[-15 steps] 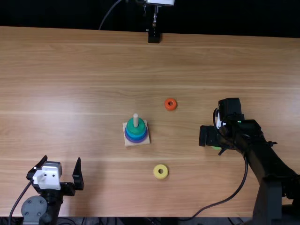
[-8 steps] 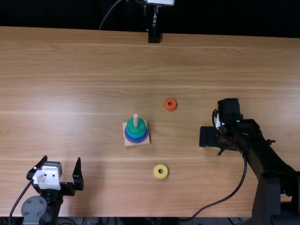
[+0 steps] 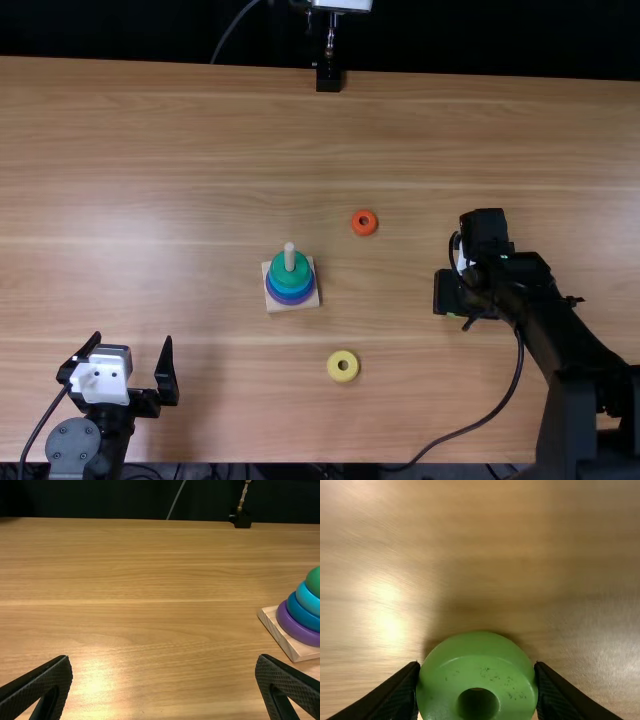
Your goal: Build the Hanoi tower: stack the rings onto the peg from bottom to top in this color order: purple, dark blue, light blue, dark green, light green, yellow, orange.
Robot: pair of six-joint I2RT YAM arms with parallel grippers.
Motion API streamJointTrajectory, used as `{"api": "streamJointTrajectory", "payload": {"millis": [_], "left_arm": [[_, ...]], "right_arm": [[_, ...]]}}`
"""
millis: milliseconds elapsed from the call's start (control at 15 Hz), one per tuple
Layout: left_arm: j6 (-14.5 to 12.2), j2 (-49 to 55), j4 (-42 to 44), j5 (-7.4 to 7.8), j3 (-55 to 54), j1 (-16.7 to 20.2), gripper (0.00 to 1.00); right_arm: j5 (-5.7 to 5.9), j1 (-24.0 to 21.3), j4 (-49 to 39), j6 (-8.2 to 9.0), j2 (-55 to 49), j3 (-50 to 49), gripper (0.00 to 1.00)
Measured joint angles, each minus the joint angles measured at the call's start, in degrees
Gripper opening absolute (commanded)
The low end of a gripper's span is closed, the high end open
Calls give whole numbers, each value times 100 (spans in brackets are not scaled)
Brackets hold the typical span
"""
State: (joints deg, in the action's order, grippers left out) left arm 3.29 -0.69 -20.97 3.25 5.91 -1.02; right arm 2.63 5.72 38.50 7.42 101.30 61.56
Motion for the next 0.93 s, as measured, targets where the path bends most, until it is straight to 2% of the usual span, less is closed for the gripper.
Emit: {"api": "streamJointTrajectory", "payload": {"millis": [133,200,333,600,933], "left_arm": [[-7,2,0,0,-2,-2,100],[-7,2,0,0,0,-2,100],[-7,2,0,2,-2,0,100],[-7,0,0,0,-2,0,100],[-4,2,0,0,0,0,100]], "right_arm": [[13,428,885,0,0,756,0],[11,741,1714,-2,-2,1252,0],[-13,1143,2415,-4,-2,1847,0],[-50,1965,2555,-273,-2,2828,0],[-74,2695,2894,-321,0,3856,0]]}}
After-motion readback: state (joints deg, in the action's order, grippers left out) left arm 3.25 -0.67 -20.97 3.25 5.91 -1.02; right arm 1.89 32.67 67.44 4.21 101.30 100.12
